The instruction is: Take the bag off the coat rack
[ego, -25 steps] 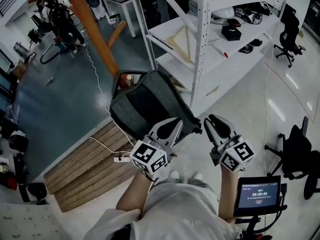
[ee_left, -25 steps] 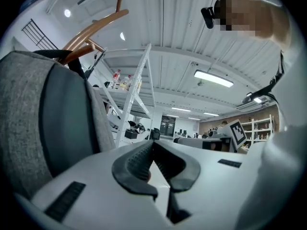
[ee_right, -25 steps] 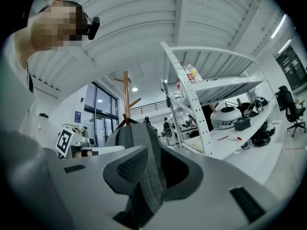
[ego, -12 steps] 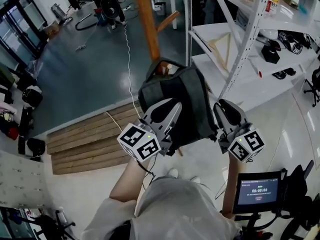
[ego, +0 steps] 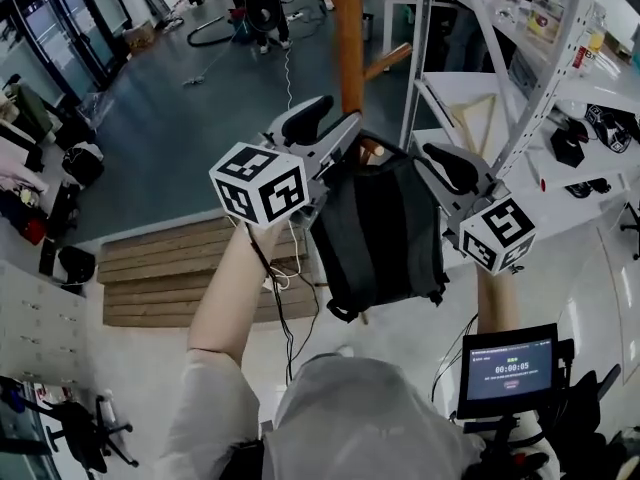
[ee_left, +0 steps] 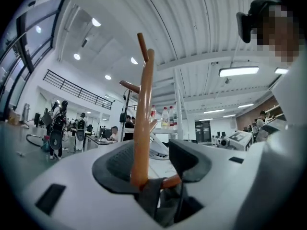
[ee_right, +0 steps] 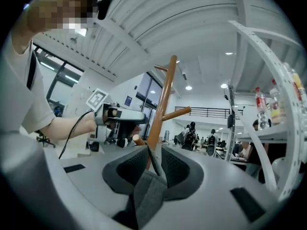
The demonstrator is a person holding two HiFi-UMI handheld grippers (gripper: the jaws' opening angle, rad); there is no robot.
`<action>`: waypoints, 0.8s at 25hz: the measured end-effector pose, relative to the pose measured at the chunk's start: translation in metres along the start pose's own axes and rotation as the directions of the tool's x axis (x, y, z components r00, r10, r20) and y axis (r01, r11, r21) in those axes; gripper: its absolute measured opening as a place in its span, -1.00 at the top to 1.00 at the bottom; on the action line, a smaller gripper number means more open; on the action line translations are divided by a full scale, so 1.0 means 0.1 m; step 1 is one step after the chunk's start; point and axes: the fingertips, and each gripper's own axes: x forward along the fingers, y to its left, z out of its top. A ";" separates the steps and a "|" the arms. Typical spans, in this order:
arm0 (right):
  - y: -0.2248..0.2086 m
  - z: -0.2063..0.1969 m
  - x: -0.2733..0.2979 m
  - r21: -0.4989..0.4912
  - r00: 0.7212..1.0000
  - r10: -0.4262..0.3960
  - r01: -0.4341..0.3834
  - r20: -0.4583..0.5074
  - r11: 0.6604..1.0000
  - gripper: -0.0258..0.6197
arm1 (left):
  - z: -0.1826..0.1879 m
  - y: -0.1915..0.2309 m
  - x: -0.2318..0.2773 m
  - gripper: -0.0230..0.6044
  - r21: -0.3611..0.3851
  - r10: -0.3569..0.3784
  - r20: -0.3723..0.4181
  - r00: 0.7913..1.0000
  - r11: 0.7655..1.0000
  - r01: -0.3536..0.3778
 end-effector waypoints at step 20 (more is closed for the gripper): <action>0.08 -0.42 0.86 -0.207 0.924 0.177 -0.256 -0.339 0.944 0.69 | -0.15 0.16 0.70 0.49 0.060 -0.314 -0.135 0.940 0.944 0.324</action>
